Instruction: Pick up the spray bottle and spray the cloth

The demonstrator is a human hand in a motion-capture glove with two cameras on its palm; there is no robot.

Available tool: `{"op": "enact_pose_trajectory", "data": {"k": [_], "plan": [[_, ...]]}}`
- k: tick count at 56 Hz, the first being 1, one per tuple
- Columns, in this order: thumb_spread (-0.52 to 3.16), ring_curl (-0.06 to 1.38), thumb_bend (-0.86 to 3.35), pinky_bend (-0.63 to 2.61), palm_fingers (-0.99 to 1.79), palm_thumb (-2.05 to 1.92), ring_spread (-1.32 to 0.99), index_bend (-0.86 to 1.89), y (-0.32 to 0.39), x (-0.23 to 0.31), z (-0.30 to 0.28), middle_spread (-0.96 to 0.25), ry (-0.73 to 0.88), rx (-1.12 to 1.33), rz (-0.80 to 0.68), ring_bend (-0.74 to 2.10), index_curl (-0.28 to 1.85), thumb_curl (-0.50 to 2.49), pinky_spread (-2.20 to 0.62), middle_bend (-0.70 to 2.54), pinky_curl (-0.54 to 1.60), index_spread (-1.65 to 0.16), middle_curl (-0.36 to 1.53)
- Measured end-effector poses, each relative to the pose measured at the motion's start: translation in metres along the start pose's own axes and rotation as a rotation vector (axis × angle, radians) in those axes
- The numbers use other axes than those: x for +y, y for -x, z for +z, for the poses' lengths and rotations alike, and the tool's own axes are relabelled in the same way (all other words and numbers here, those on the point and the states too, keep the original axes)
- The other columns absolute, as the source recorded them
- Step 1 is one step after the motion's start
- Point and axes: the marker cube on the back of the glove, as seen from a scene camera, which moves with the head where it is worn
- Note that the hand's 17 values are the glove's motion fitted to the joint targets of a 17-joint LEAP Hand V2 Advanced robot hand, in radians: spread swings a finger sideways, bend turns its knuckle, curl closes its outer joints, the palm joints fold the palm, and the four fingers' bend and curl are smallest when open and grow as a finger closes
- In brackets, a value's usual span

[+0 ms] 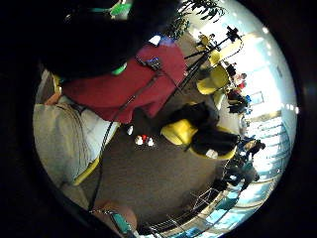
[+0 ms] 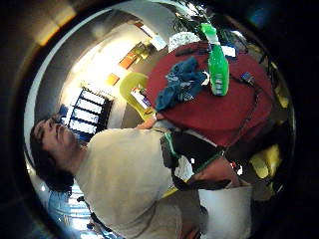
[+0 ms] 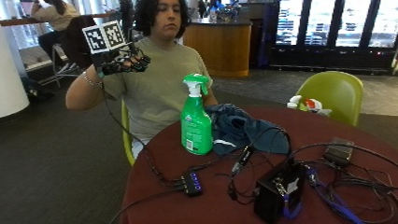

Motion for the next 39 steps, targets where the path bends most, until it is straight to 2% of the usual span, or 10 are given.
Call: {"op": "enact_pose_trajectory", "data": {"k": [7,16,31,39], "plan": [[0.72,0.15,0.2,0.32,0.42,0.41,-0.05,0.17,-0.003,-0.002,0.001,0.01,0.008,0.002,0.018,0.33,0.14,0.14,0.15,0.25,0.15,-0.3,0.13],[0.92,0.19,0.13,0.31,0.4,0.45,-0.07,0.15,-0.007,-0.012,0.014,0.01,-0.007,-0.054,0.022,0.32,0.19,0.2,0.18,0.23,0.21,-0.36,0.19],[1.05,0.24,0.11,0.33,0.44,0.62,-0.05,0.13,0.003,-0.036,0.072,0.02,-0.092,-0.389,0.154,0.38,0.21,0.3,0.21,0.21,0.27,-0.37,0.25],[1.07,0.26,0.1,0.46,0.54,0.7,-0.03,0.09,0.012,-0.057,0.095,0.05,-0.25,-0.624,0.253,0.4,0.2,0.34,0.17,0.2,0.32,-0.34,0.27]]}}
